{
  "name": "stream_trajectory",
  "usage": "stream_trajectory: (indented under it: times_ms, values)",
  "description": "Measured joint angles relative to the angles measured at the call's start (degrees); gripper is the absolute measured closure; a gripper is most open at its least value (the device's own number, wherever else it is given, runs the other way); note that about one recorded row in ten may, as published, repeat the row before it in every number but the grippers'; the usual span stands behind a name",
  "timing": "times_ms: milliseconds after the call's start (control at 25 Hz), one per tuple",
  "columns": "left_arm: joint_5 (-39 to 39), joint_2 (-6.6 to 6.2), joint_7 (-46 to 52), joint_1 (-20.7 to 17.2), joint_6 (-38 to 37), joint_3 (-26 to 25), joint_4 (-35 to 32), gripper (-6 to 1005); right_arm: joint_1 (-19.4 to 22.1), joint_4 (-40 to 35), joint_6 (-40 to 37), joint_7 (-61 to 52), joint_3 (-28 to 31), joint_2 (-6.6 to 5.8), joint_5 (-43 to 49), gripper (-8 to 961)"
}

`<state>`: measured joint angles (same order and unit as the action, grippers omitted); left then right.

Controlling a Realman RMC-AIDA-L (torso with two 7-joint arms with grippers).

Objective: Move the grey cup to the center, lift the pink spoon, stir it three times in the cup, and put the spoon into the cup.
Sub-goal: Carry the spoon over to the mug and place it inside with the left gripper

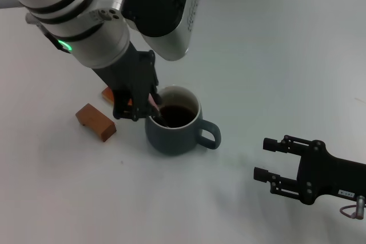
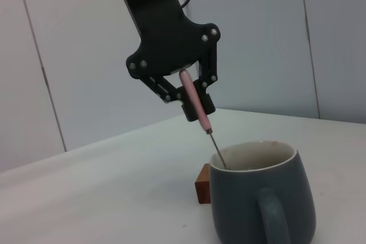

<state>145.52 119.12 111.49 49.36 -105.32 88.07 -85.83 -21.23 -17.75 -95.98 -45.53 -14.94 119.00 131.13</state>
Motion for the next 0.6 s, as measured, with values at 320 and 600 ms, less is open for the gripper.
stream_trajectory:
  times_ms: [320, 600]
  values:
    - [-0.7, 0.04, -0.2, 0.1, 3.2, 0.8, 1.1, 863, 0.0, 0.1, 0.0, 0.0, 0.0, 0.09, 0.0, 283]
    - [3.2, 0.06, 1.0, 1.2, 5.8, 1.9, 4.2, 863, -0.3, 0.2, 0.0, 0.0, 0.0, 0.12, 0.0, 283]
